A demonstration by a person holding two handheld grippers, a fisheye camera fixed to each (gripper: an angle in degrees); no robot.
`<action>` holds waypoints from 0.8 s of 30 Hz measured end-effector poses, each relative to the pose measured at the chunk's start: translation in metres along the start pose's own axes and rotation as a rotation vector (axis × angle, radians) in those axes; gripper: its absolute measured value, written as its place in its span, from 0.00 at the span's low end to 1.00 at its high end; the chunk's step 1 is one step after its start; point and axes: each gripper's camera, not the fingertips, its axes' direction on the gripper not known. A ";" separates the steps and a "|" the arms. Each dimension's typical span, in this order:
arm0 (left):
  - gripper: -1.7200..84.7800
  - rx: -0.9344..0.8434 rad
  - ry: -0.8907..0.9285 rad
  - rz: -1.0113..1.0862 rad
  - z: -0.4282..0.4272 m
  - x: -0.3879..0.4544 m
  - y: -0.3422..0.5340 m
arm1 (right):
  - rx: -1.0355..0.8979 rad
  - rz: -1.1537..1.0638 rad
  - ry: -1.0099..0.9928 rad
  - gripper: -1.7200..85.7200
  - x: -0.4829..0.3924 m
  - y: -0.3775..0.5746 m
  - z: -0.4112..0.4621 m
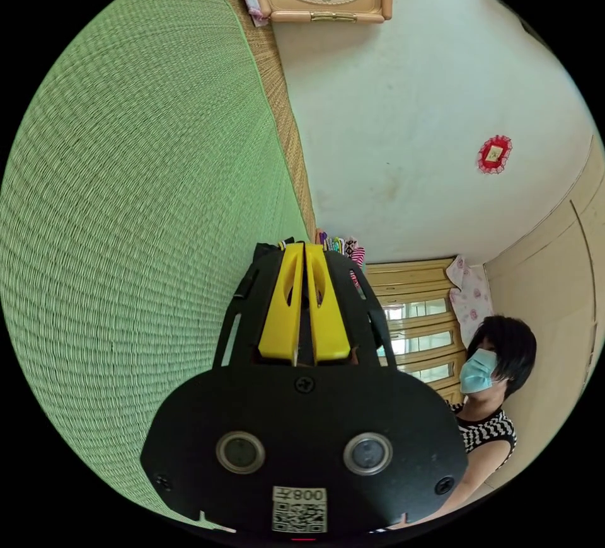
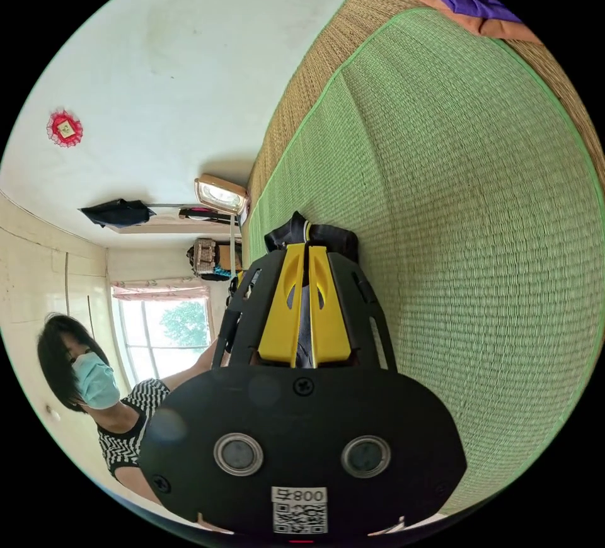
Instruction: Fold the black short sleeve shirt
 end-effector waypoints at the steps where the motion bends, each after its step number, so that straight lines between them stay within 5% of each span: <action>1: 0.02 0.001 -0.004 -0.006 0.002 0.000 -0.002 | -0.007 0.013 0.001 0.03 0.007 -0.003 0.004; 13: 0.04 0.143 0.016 -0.072 -0.003 0.017 -0.003 | 0.103 0.017 0.033 0.03 0.081 -0.006 0.038; 24: 0.02 -0.402 -0.393 0.270 0.157 0.128 0.031 | -0.168 -0.609 0.854 0.02 0.001 0.064 0.267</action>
